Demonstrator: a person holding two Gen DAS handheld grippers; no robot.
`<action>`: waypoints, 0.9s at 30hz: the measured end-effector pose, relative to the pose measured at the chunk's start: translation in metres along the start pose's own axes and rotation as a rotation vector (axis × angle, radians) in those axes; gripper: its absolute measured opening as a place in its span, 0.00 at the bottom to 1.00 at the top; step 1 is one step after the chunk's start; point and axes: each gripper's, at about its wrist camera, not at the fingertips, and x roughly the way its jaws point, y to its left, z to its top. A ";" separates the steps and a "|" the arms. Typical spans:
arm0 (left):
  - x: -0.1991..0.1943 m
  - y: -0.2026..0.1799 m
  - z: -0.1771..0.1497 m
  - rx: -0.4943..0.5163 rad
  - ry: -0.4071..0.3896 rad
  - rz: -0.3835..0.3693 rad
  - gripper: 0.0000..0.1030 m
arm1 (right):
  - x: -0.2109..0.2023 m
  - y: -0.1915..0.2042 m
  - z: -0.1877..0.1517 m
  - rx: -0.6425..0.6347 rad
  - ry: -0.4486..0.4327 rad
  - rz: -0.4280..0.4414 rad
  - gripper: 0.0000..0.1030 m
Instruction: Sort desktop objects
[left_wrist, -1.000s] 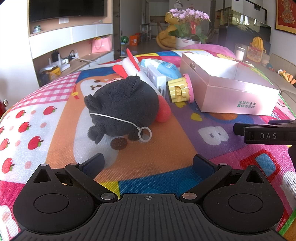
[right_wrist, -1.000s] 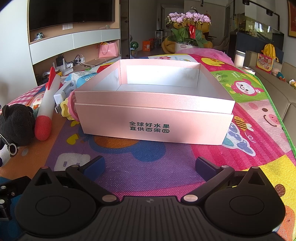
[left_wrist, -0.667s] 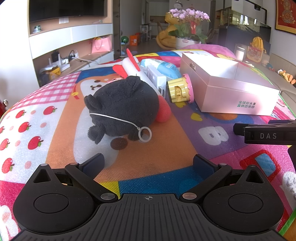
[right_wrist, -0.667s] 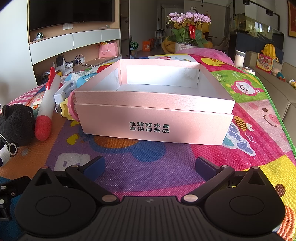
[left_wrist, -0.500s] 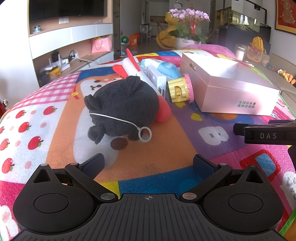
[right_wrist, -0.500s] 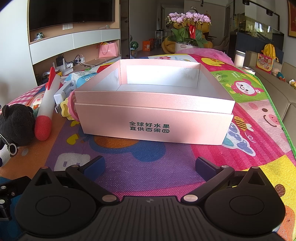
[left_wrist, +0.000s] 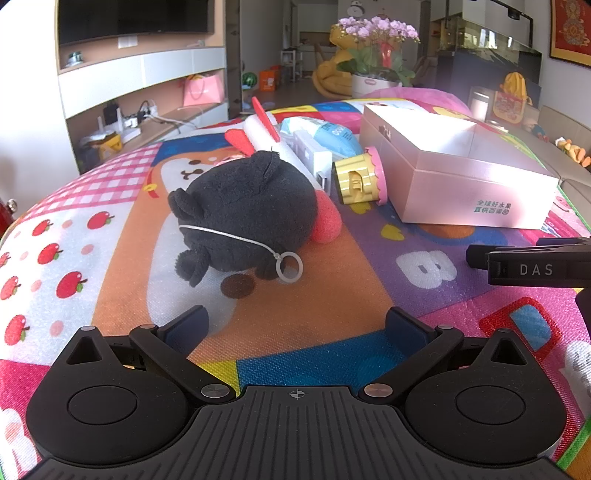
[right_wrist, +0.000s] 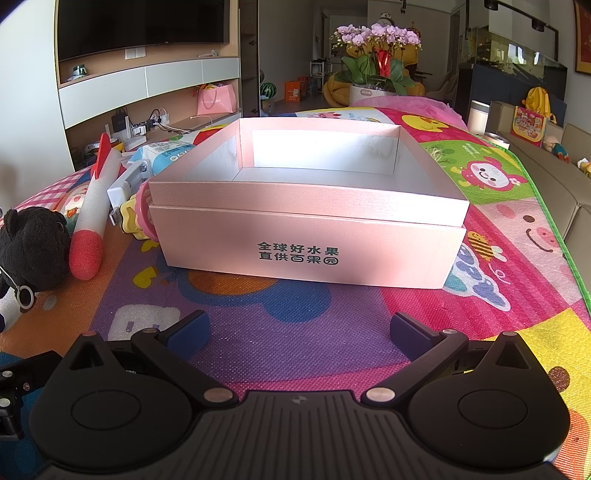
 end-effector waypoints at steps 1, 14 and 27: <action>0.000 0.000 0.000 -0.001 0.000 0.000 1.00 | 0.000 0.000 0.000 0.000 0.000 0.000 1.00; -0.001 0.000 -0.001 -0.002 -0.001 -0.004 1.00 | 0.000 -0.005 -0.001 0.000 0.000 0.000 1.00; 0.002 -0.001 0.003 0.012 0.031 0.003 1.00 | -0.003 -0.006 0.002 0.038 0.080 -0.030 1.00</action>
